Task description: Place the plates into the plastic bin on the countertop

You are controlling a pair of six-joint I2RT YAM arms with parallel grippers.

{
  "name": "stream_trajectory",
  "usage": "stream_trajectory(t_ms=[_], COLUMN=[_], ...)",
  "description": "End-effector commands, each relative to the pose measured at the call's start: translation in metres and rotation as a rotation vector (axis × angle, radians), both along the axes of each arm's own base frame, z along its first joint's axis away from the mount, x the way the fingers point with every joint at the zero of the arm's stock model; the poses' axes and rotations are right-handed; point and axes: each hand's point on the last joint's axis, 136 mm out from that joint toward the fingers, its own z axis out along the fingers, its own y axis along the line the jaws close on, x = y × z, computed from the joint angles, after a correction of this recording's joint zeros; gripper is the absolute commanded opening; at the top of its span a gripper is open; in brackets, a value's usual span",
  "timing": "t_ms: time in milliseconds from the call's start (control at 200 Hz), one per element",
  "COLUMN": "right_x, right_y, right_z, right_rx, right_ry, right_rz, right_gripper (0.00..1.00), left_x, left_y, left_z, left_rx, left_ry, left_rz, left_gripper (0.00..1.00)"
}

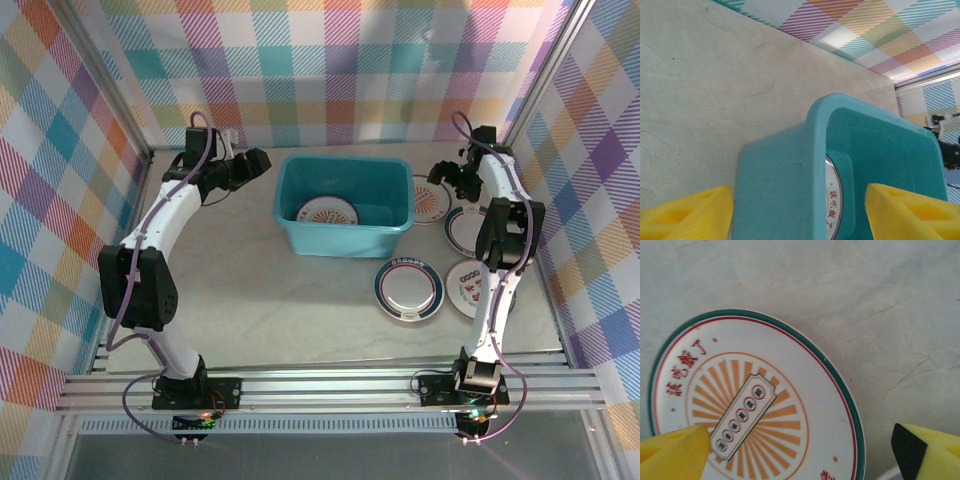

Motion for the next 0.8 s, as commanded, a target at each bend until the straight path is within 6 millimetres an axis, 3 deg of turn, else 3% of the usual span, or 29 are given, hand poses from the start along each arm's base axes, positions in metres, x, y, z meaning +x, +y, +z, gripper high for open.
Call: stream_trajectory(t_ms=[0, 175, 420, 795], right_x=[0.003, 0.001, -0.005, -0.015], right_y=[0.001, 0.013, 0.022, 0.041], right_z=[-0.009, -0.021, -0.019, -0.022], right_rx=[0.012, 0.058, 0.075, 0.174], right_ry=[0.025, 0.044, 0.058, 0.072], right_rz=[-0.005, 0.033, 0.071, 0.114], right_gripper=[0.93, 0.9, 0.87, 0.68], left_x=[0.008, 0.011, 0.012, 0.008], left_y=[-0.002, -0.003, -0.005, -0.006], left_z=[0.015, 0.01, 0.004, -0.002], left_rx=[-0.013, -0.021, -0.037, -0.048], left_ry=[-0.043, -0.032, -0.019, -0.007], left_rz=[-0.021, -0.021, -0.02, -0.018], left_gripper=[0.7, 0.7, 0.7, 0.7])
